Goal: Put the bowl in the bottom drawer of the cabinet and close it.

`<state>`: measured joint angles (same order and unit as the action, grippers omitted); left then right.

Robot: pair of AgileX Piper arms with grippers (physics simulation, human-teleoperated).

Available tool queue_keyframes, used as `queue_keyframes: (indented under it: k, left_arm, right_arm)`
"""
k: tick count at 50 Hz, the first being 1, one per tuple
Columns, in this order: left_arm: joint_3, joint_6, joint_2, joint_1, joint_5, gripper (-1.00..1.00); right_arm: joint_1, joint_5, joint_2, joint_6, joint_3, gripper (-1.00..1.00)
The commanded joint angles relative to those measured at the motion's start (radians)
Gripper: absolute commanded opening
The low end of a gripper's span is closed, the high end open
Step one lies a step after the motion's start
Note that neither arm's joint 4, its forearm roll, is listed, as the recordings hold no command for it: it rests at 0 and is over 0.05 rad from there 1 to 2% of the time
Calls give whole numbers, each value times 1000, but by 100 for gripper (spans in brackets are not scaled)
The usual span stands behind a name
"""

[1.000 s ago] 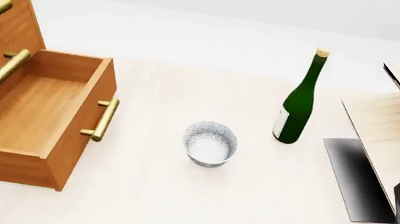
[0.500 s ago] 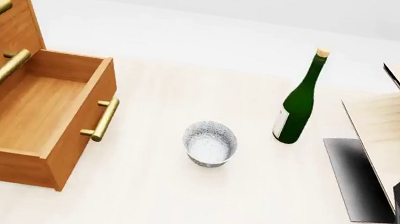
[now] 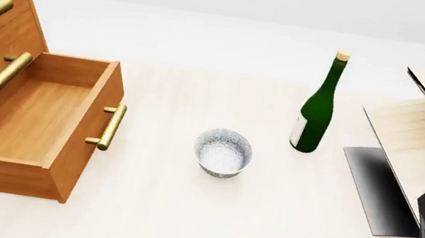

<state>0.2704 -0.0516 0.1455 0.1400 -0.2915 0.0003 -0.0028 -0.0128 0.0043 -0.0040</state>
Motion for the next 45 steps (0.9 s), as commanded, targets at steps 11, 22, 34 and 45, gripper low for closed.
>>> queue_keyframes:
  k: [11, 22, 34, 45]
  left_arm:
    - [110, 17, 153, 72, -46, 100]
    - [167, 71, 238, 89, -63, 100]
    - [204, 131, 330, 61, -80, 100]
    - [222, 167, 405, 54, -75, 100]
  right_arm:
    - [0, 0, 0, 0, 0, 100]
    - [0, 0, 0, -1, 0, 100]
    - [0, 0, 0, 0, 0, 100]
    - [0, 0, 0, 0, 0, 100]
